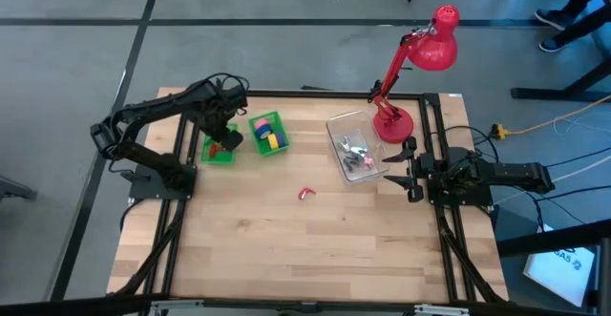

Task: Pick and place Stapler, Stapler remover, tape
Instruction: Put the green stapler into the left green bin, then put the red stapler into the left green bin

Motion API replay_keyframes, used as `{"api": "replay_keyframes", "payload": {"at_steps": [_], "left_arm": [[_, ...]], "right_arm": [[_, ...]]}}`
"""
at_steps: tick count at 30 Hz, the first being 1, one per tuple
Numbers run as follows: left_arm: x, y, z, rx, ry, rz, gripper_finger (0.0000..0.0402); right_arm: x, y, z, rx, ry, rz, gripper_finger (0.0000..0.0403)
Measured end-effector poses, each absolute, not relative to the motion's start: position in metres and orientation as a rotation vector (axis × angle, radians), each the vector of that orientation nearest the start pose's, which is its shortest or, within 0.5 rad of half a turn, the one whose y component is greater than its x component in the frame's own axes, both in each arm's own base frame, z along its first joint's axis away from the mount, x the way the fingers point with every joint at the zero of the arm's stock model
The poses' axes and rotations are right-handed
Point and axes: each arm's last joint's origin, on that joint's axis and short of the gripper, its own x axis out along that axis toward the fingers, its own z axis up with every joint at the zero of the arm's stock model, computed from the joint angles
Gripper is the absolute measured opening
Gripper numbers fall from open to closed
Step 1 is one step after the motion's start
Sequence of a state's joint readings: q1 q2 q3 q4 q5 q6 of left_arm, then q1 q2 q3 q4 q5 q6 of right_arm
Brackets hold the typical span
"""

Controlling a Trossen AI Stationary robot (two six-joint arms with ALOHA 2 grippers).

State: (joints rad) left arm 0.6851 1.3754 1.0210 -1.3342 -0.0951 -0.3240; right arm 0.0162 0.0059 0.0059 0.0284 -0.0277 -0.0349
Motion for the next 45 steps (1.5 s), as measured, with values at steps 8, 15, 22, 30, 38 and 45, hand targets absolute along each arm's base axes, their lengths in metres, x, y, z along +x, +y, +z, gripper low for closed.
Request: {"api": "replay_keyframes", "payload": {"at_steps": [8, 15, 22, 30, 38, 45], "left_arm": [[0.156, 0.134, 0.242, -0.596, 1.584, 0.868, 0.0147], [0.163, 0.132, 0.246, -0.575, 1.484, 0.804, 0.0190], [0.189, 0.130, 0.252, -0.410, 1.285, 0.621, 0.0192], [0.224, 0.112, 0.270, -0.149, 1.103, 0.441, 0.0191], [0.263, 0.071, 0.280, -0.012, 0.892, 0.283, 0.0187], [0.296, 0.027, 0.264, -0.076, 0.832, 0.187, 0.0189]], "right_arm": [[0.098, 0.002, 0.168, -0.035, -0.029, 0.043, 0.0232], [0.098, 0.002, 0.168, -0.035, -0.029, 0.043, 0.0232], [0.098, 0.002, 0.168, -0.035, -0.029, 0.043, 0.0232], [0.098, 0.002, 0.168, -0.035, -0.029, 0.043, 0.0232], [0.098, 0.002, 0.168, -0.035, -0.029, 0.043, 0.0232], [0.098, 0.002, 0.168, -0.035, -0.029, 0.043, 0.0232]]}}
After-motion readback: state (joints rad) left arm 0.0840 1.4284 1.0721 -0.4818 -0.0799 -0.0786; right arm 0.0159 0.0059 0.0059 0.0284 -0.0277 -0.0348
